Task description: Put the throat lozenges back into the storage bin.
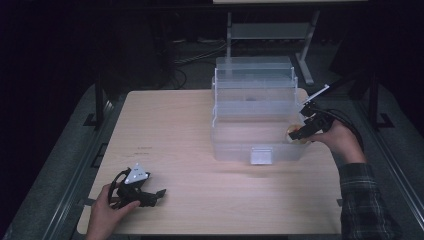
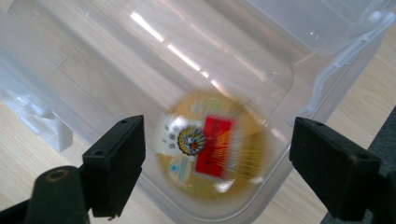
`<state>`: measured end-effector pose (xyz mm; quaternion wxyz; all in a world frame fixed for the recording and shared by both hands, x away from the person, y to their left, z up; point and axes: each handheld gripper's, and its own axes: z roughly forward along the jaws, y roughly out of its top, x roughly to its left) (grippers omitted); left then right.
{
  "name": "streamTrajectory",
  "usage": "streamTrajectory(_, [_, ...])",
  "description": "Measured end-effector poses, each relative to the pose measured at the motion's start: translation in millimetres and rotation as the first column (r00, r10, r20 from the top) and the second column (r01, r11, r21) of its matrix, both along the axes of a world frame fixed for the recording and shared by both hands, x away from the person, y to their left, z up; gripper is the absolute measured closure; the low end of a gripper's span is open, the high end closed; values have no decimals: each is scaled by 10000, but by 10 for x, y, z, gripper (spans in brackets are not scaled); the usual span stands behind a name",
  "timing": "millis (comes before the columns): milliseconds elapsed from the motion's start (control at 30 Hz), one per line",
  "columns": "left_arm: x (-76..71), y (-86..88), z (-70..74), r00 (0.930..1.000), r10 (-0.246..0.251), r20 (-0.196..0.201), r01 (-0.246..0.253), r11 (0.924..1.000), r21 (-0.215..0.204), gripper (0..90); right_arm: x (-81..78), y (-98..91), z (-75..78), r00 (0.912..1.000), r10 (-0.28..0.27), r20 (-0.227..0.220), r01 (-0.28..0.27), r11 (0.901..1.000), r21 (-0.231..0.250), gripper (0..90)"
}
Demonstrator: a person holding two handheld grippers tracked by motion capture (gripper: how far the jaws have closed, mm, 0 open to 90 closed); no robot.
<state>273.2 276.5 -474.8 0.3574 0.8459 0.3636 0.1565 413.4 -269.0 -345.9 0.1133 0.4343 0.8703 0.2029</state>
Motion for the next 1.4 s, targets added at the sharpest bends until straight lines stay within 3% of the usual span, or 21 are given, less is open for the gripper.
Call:
streamTrajectory(267, [0,0,0,10000,4,-2,-4,10000,-2,108,-65,-24,51,9998,-9,222,7,10000,90,181])
streamTrajectory(733, [0,0,0,10000,2,0,-2,10000,2,108,-368,-199,116,9982,-122,592,101,9993,362,161])
streamTrajectory(1400, [-7,0,-1,10000,52,20,-52,10000,-4,108,-805,-316,-65,9927,-371,1144,279,9963,807,101])
